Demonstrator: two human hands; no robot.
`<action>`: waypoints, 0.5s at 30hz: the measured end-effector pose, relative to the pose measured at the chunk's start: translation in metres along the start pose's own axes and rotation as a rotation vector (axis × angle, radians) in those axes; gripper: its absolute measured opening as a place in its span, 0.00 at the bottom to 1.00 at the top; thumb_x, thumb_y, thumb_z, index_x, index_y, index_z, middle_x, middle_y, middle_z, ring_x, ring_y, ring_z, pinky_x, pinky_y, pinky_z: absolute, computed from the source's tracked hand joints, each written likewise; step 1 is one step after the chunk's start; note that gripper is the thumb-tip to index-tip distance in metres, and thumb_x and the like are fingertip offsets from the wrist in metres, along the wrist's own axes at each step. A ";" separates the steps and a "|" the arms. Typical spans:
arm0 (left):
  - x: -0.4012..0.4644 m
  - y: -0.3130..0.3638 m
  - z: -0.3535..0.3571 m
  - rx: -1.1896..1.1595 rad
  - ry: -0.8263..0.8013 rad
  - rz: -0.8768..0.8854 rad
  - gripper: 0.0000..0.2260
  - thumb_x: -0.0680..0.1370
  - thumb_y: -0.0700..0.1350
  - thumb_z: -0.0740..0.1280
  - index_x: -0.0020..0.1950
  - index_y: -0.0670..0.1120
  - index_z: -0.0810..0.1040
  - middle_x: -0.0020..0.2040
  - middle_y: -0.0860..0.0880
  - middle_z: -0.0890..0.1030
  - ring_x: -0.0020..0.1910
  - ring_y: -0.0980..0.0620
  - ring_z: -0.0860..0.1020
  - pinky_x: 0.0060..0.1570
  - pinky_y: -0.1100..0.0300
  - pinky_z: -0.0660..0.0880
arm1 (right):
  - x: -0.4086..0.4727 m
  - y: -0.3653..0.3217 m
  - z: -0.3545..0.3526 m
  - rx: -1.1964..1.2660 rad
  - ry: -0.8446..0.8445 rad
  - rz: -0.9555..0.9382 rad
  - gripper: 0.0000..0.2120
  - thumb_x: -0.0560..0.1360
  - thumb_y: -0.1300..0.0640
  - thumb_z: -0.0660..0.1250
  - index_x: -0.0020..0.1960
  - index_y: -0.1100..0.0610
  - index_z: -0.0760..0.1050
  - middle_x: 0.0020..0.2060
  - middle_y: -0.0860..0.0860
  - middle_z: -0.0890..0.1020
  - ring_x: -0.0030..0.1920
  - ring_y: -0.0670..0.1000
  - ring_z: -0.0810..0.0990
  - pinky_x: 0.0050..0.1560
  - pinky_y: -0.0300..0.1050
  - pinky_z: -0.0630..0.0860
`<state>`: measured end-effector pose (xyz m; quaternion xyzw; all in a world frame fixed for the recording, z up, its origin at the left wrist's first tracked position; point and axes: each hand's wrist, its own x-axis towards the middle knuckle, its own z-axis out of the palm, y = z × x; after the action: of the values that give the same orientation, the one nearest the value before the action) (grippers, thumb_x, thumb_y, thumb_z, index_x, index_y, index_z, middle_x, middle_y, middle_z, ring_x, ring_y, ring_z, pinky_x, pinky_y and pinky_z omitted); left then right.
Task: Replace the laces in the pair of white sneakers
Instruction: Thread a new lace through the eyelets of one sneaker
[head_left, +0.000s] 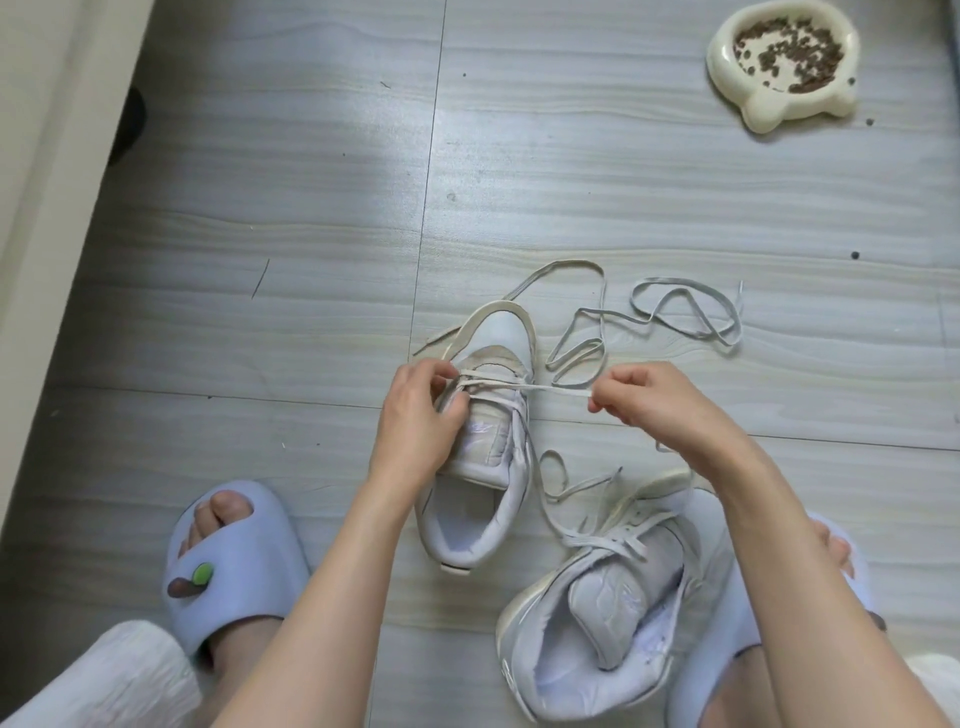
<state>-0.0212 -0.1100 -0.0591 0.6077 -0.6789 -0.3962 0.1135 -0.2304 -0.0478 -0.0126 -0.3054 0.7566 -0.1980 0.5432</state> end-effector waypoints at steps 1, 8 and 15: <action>-0.001 0.001 0.001 -0.003 0.018 0.008 0.09 0.74 0.40 0.67 0.53 0.46 0.77 0.48 0.51 0.73 0.48 0.53 0.74 0.53 0.61 0.70 | 0.000 0.004 0.001 -0.051 0.020 0.051 0.09 0.71 0.59 0.65 0.32 0.54 0.77 0.29 0.50 0.70 0.31 0.48 0.64 0.29 0.40 0.58; -0.004 0.002 0.006 0.002 0.044 0.025 0.08 0.75 0.39 0.65 0.51 0.49 0.79 0.49 0.50 0.75 0.50 0.51 0.76 0.48 0.65 0.66 | 0.010 0.034 0.028 -0.024 0.116 0.119 0.08 0.72 0.62 0.67 0.45 0.51 0.82 0.43 0.50 0.82 0.49 0.48 0.78 0.48 0.39 0.69; -0.004 0.003 0.010 0.078 0.027 0.044 0.11 0.76 0.40 0.62 0.53 0.52 0.81 0.52 0.50 0.72 0.55 0.49 0.73 0.52 0.55 0.72 | 0.002 0.036 0.024 0.241 0.146 -0.032 0.06 0.70 0.65 0.71 0.41 0.54 0.80 0.35 0.46 0.80 0.31 0.35 0.75 0.36 0.24 0.68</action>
<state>-0.0289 -0.1026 -0.0619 0.6017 -0.7056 -0.3585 0.1074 -0.2172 -0.0218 -0.0443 -0.2346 0.7598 -0.3178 0.5163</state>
